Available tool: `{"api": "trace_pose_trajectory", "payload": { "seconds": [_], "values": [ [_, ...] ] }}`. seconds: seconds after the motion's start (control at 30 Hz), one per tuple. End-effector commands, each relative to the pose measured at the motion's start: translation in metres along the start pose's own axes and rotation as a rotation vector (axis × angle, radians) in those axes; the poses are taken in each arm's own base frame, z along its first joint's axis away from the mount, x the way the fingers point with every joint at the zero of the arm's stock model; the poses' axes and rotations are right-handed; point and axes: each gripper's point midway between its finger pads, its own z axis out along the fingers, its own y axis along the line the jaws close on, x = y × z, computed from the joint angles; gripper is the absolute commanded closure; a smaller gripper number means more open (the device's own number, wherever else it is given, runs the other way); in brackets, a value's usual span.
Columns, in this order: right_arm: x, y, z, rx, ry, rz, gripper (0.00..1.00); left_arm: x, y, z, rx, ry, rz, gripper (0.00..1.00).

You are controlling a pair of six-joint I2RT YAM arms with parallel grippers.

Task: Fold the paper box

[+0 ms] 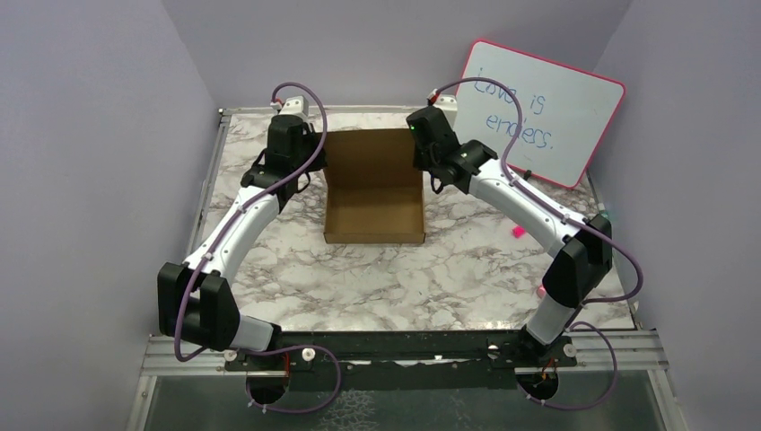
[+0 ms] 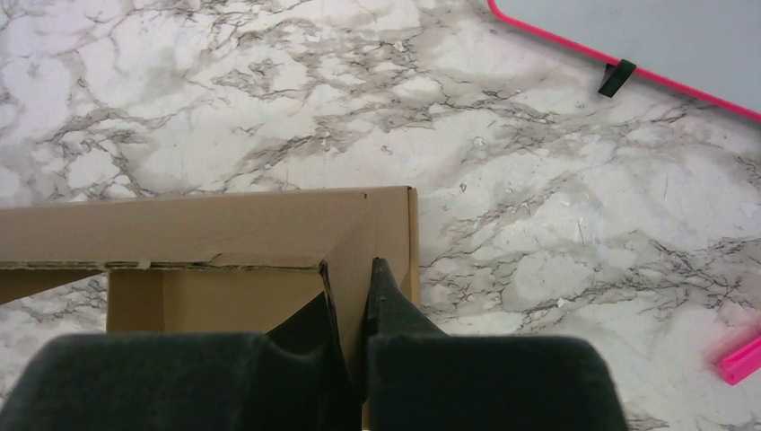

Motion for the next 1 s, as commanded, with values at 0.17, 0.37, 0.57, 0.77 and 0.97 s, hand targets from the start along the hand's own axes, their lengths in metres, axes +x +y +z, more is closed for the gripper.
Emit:
{"api": "trace_pose_trajectory", "payload": {
  "seconds": [0.17, 0.37, 0.57, 0.77, 0.97],
  "values": [
    [-0.004, 0.045, 0.001, -0.119, -0.033, 0.146, 0.95, 0.005, -0.030, -0.003, 0.131, -0.028, -0.038, 0.86],
    [0.009, 0.036, 0.004, -0.097, -0.027, 0.161, 0.94, 0.017, -0.025, -0.004, 0.121, -0.014, -0.029, 0.85],
    [0.024, 0.022, 0.002, -0.075, -0.034, 0.163, 0.91, 0.030, -0.017, -0.011, 0.109, -0.001, -0.013, 0.83],
    [0.037, 0.018, -0.004, -0.120, -0.028, 0.158, 0.87, 0.044, -0.013, -0.024, 0.121, 0.006, -0.022, 0.81],
    [0.053, 0.015, -0.014, -0.179, -0.009, 0.160, 0.77, 0.061, -0.007, -0.040, 0.128, 0.010, -0.030, 0.78]
  ]
}}
